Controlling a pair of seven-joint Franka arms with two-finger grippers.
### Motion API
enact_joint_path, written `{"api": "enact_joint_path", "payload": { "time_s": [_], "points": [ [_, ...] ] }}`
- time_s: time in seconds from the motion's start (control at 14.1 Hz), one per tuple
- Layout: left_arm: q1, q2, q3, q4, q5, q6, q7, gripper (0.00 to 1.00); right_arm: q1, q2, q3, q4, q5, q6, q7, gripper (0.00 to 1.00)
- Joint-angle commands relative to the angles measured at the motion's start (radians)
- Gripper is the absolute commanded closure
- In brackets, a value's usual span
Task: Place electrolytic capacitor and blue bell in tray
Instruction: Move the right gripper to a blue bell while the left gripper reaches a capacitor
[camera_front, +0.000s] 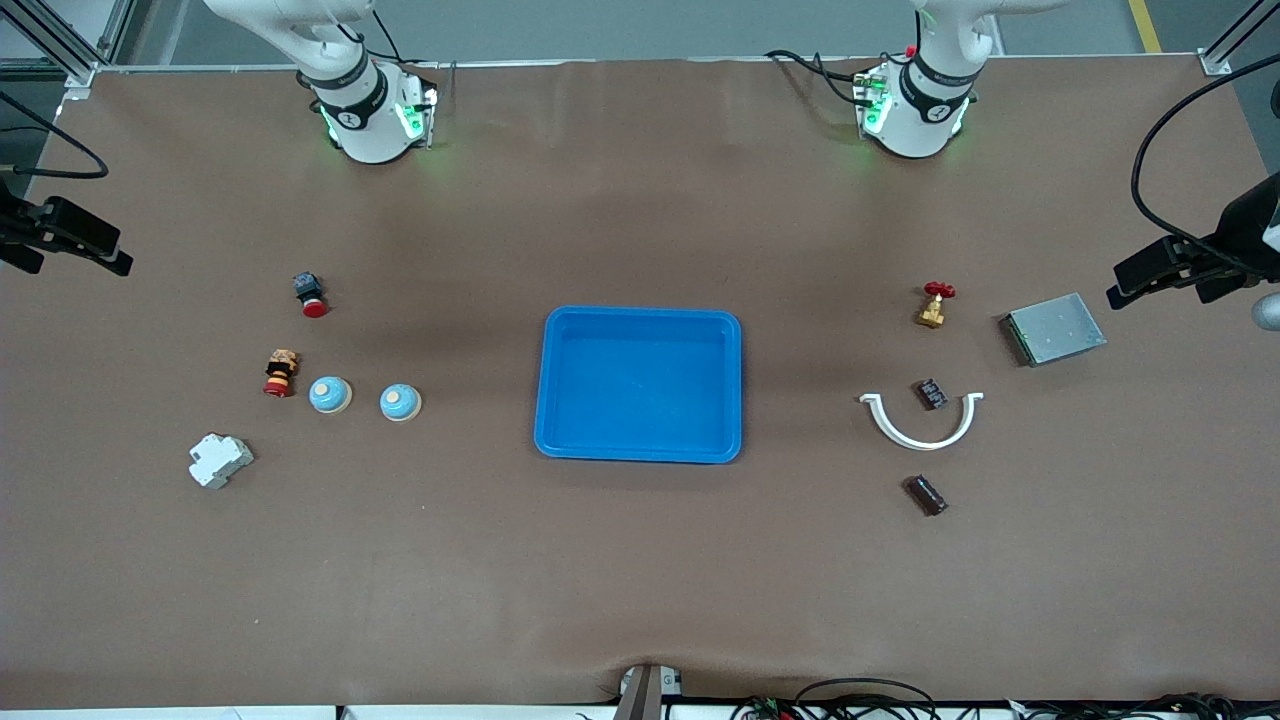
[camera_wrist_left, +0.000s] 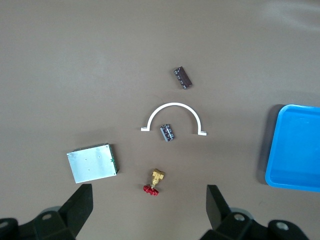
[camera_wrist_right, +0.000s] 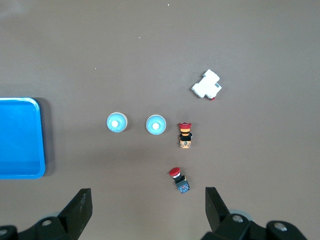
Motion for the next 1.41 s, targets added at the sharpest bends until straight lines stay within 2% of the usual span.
{"api": "enact_joint_path", "payload": {
  "time_s": [0.0,0.35,0.57,0.78,1.13,1.34],
  "points": [
    [0.003,-0.010,-0.003,0.004,-0.012,-0.007,0.006,0.00,0.003,-0.006,-0.003,-0.004,0.003,0.003,0.010,0.00],
    [0.003,-0.010,-0.003,0.004,-0.015,-0.008,0.003,0.00,0.006,-0.006,-0.001,-0.010,0.003,0.009,0.028,0.00],
    [0.003,-0.005,-0.003,0.002,-0.012,-0.008,0.000,0.00,0.052,-0.015,0.007,-0.078,0.003,0.044,0.153,0.00],
    [0.006,0.009,0.002,-0.011,-0.008,-0.018,0.000,0.00,0.087,-0.021,0.008,-0.171,0.005,0.107,0.188,0.00],
    [0.029,0.029,0.002,-0.068,-0.005,-0.045,0.003,0.00,0.119,-0.052,0.008,-0.393,0.005,0.321,0.213,0.00],
    [0.039,0.016,0.002,-0.178,-0.005,0.036,0.003,0.00,0.124,-0.046,0.008,-0.553,0.005,0.522,0.227,0.00]
  ]
}}
